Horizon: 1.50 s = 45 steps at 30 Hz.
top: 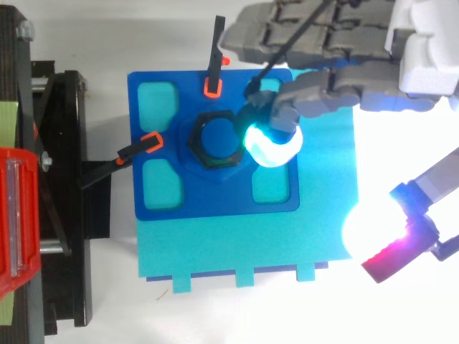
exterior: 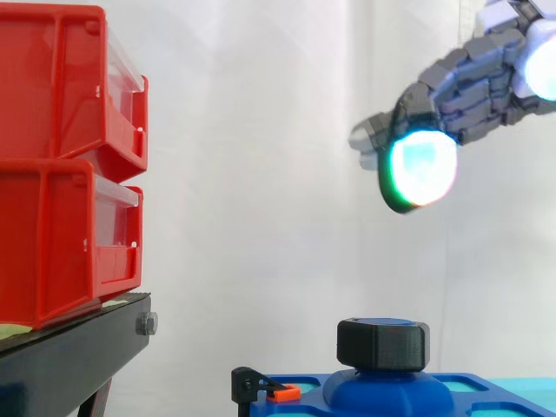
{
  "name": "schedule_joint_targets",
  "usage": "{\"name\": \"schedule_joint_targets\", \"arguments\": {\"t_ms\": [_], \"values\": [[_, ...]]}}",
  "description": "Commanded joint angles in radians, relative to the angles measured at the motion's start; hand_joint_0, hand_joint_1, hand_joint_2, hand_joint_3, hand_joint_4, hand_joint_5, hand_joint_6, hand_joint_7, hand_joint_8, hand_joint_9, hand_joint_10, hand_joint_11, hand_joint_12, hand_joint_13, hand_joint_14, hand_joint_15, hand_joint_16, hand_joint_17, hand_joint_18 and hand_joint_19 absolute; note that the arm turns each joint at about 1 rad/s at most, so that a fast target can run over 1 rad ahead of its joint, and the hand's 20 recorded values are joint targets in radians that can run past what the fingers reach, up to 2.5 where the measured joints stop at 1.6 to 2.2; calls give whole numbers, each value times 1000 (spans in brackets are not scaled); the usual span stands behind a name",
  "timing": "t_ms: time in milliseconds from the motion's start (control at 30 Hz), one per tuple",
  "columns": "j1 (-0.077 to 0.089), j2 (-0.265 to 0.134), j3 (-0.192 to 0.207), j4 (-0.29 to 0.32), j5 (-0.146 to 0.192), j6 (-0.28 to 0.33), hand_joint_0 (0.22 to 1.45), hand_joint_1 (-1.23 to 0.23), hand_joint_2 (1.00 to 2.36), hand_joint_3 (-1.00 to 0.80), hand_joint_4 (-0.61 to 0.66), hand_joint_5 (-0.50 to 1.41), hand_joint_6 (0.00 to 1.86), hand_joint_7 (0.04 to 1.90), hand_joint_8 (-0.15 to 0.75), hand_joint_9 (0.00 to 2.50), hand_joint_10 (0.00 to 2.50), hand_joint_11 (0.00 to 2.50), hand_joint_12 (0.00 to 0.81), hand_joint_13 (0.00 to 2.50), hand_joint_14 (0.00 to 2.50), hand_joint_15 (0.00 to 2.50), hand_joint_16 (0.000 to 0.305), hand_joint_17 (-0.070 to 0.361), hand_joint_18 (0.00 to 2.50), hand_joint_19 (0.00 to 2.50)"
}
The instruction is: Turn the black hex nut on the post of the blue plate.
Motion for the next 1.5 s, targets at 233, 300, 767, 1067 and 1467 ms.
{"name": "schedule_joint_targets", "arguments": {"t_ms": [233, 300, 767, 1067, 1467], "values": [[7, -61, 3, 140, -5, 24, 443, -451, 1000, -500, 172, -253, 502, 769, 165, 0, 0, 0, 304, 0, 0, 0, 44, 99, 0, 0], [7, -83, 3, 166, -9, 27, 441, -446, 1000, -500, 166, -255, 502, 762, 165, 0, 0, 0, 305, 0, 0, 0, 44, 100, 0, 0], [-15, -147, 1, 259, -14, 44, 506, -878, 1000, -500, -1, -300, 502, 702, 84, 0, 0, 0, 268, 0, 0, 0, 41, 92, 0, 0], [-36, -147, -11, 255, -16, 41, 483, -995, 1000, -500, -99, -300, 501, 641, 75, 0, 0, 0, 271, 0, 0, 0, 42, 94, 0, 0], [-47, -149, -40, 287, -32, 36, 463, -1018, 1000, -500, -101, -300, 501, 640, 77, 0, 0, 0, 278, 0, 0, 0, 43, 96, 0, 0]]}}
